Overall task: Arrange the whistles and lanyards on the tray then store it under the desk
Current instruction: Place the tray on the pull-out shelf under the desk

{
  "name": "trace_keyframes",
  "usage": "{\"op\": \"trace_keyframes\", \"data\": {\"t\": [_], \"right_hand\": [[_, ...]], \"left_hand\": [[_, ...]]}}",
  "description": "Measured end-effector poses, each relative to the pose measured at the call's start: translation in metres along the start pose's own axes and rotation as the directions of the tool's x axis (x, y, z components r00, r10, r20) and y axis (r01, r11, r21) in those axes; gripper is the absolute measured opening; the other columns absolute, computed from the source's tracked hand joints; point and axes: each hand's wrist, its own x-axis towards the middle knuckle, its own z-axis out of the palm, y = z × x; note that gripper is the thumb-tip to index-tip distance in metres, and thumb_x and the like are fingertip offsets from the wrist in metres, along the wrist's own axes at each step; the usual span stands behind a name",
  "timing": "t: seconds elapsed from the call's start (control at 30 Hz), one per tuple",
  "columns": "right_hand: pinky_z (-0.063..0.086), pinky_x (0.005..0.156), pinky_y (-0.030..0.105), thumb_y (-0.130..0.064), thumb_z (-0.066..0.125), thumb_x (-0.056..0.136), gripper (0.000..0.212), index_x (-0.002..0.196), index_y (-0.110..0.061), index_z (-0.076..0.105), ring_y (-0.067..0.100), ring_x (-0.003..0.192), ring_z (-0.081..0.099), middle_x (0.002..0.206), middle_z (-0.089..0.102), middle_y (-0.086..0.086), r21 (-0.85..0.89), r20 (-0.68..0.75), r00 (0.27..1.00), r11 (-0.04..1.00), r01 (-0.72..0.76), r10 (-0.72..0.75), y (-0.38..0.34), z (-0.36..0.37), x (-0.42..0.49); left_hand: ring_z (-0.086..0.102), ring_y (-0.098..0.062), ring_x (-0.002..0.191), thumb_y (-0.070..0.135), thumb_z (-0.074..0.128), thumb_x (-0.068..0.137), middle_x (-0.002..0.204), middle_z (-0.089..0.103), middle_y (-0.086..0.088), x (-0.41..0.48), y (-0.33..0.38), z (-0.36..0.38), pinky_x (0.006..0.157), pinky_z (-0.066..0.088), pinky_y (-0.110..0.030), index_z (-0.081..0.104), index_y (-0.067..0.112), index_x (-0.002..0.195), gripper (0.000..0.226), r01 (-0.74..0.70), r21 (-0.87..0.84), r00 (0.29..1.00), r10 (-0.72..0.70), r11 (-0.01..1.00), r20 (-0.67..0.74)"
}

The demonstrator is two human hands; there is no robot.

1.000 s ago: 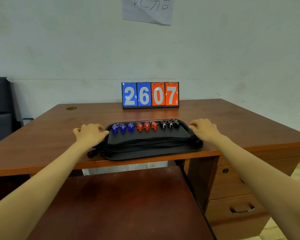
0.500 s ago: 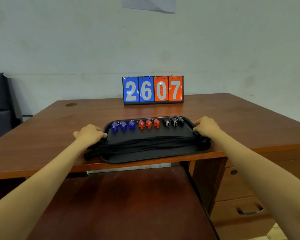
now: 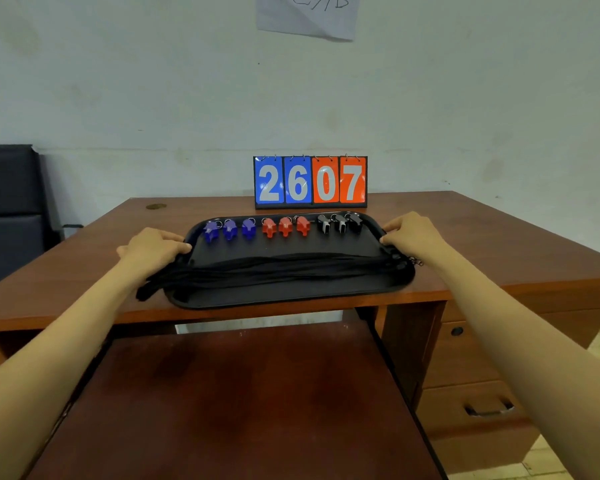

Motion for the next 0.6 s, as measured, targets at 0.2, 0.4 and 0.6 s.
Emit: {"op": "trace_keyframes", "data": {"t": [0.2,0.4,0.6], "right_hand": [[0.048,0.080,0.032,-0.014,0.058,0.087,0.024,0.107,-0.010,0.070,0.027,0.100,0.064,0.109,0.070,0.011,0.081,-0.019,0.998,0.995,0.053,-0.051,-0.010,0.004,-0.072],[0.048,0.091,0.035,-0.019,0.062,0.087,0.033,0.119,-0.010,0.065,0.026,0.111,0.061,0.118,0.067,0.010,0.129,-0.034,0.999,0.991,0.027,-0.022,0.003,0.023,-0.124],[0.051,0.081,0.032,-0.023,0.061,0.088,0.035,0.122,-0.014,0.063,0.019,0.089,0.063,0.097,0.070,0.006,0.079,0.030,0.999,0.996,0.032,-0.034,0.020,0.035,-0.162]], "left_hand": [[0.052,-0.032,0.118,0.033,0.063,0.084,0.123,0.065,-0.003,-0.045,-0.041,-0.026,0.107,0.033,-0.045,0.071,0.021,0.107,0.028,0.016,-0.059,1.000,-0.017,0.998,-0.013],[0.056,-0.032,0.113,0.037,0.067,0.080,0.116,0.068,-0.003,-0.088,-0.080,-0.030,0.106,0.034,-0.051,0.072,0.024,0.103,0.027,0.047,-0.150,0.999,-0.043,0.988,0.030],[0.057,-0.030,0.112,0.040,0.066,0.080,0.112,0.069,-0.001,-0.129,-0.107,-0.023,0.107,0.035,-0.053,0.070,0.024,0.108,0.032,0.074,-0.184,0.995,-0.060,0.980,0.080]]}}
